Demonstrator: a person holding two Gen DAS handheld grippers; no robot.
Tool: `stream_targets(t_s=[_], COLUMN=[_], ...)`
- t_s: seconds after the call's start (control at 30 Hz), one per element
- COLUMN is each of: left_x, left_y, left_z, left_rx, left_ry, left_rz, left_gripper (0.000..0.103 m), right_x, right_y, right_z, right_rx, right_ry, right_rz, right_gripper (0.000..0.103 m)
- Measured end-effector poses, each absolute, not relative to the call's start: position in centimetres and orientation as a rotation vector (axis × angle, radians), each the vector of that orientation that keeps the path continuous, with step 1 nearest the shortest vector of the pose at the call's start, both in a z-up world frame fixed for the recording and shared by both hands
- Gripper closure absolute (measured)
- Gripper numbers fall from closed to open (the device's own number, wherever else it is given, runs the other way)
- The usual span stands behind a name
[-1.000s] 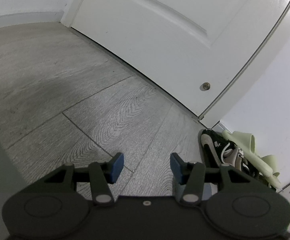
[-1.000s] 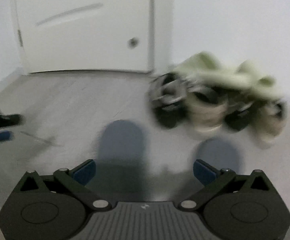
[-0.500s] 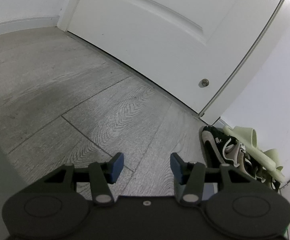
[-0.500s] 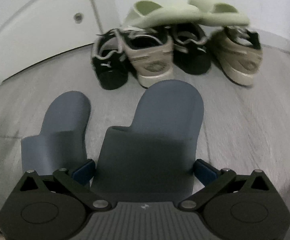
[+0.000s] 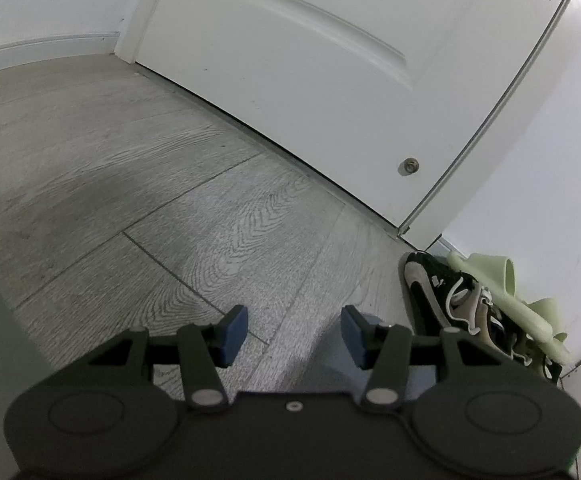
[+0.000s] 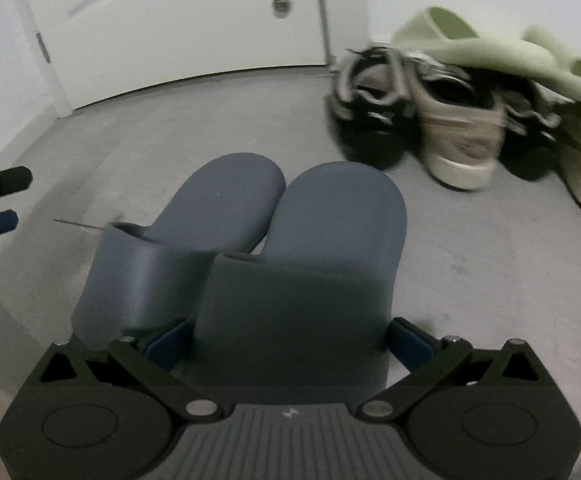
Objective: Organize scattered shoes
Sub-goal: 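Lower the held slide beside the other slide with the right tool, then move both tools toward the shoe row by the wall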
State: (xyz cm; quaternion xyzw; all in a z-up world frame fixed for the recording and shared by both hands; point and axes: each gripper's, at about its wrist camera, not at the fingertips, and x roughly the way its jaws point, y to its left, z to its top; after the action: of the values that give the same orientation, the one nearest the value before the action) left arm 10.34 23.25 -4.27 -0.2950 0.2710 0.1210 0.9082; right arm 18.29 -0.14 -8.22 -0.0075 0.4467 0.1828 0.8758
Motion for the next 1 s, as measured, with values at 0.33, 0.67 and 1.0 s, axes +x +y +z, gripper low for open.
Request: stream_targets(t_s=[0.33, 0.67, 1.0], left_x=[10.2, 10.7, 12.0], left_y=[23.9, 21.5, 12.4], left_z=[-4.3, -3.5, -1.3], left_rx=[-0.641, -0.478, -0.312], left_ry=[0.546, 0.552, 0.563], left_rz=[0.256, 0.251, 0.076], left_gripper=[0.05, 0.05, 0.051], right_x=[21.4, 18.8, 18.4], right_y=[8.8, -1.9, -20.0], right_z=[-9.0, -5.2, 0.0], right_rx=[-0.064, -0.015, 0.208], right_ry=[0.875, 0.796, 0.511], right_rz=[0.523, 0.54, 0.143], right_gripper=[0.0, 0.0, 0.0])
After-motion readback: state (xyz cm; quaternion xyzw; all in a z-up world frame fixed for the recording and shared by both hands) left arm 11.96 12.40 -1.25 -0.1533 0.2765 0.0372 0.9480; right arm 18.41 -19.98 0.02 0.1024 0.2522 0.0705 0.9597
